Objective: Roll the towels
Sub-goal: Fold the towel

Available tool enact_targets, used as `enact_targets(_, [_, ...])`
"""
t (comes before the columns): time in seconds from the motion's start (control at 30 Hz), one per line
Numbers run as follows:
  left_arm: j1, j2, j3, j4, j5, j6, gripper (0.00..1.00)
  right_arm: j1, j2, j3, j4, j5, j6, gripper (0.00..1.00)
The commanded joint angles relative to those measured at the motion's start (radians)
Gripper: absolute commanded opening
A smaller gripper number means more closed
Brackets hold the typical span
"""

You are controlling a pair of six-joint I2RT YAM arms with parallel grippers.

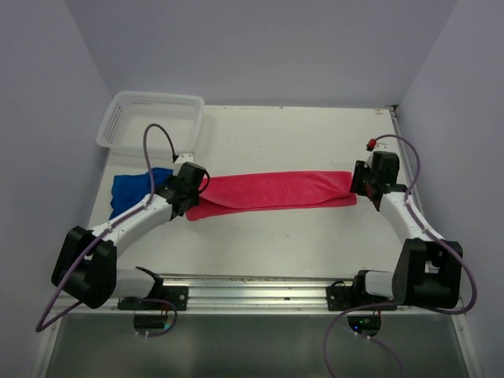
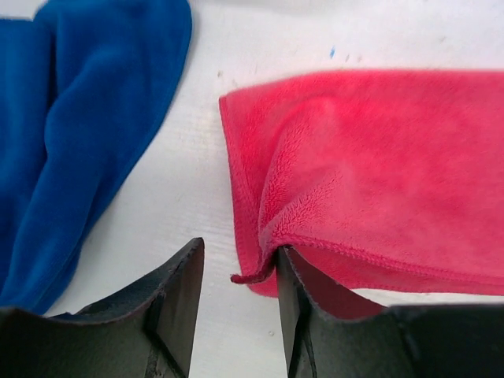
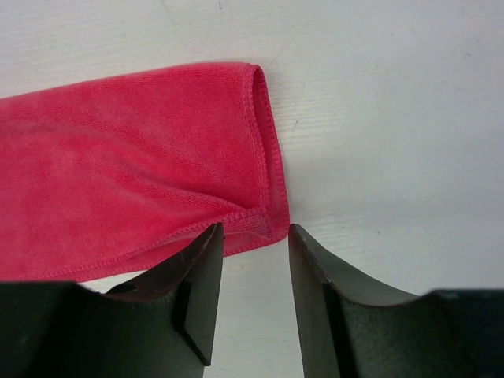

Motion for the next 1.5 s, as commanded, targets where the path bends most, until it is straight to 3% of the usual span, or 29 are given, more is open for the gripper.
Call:
enact_targets(0.0, [-0.004,-0.041,0.097,-0.007,0.007,-0.008,0.45,-0.004,-0.067,0.058,-0.054,-0.013,0.015,0.44])
enact_targets(0.07, [-0.004,-0.033,0.126,-0.006,0.010,0.004,0.51,-0.004,-0.078,0.065,-0.054,-0.004,0.035,0.46])
enact_targets(0.43, [-0.004,-0.101,0.146,-0.075,-0.021,0.018,0.53,-0.006,0.042,0.159,-0.062,-0.019,0.133,0.45])
enact_targets(0.83, [0.007,-0.012,0.122,0.087,0.100,0.063,0.55,-0.030,0.206,0.281,-0.083,-0.085,0.176,0.45])
enact_targets(1.3, [0.010,0.068,0.431,0.011,0.241,0.193,0.59,-0.043,0.483,0.432,-0.091,-0.111,0.153,0.44])
enact_targets(1.43, [0.008,0.060,0.427,0.000,0.261,0.207,0.59,-0.043,0.528,0.470,-0.100,-0.128,0.153,0.39])
enact_targets(1.47, [0.010,0.059,0.418,-0.001,0.260,0.209,0.59,-0.044,0.531,0.475,-0.096,-0.134,0.153,0.33])
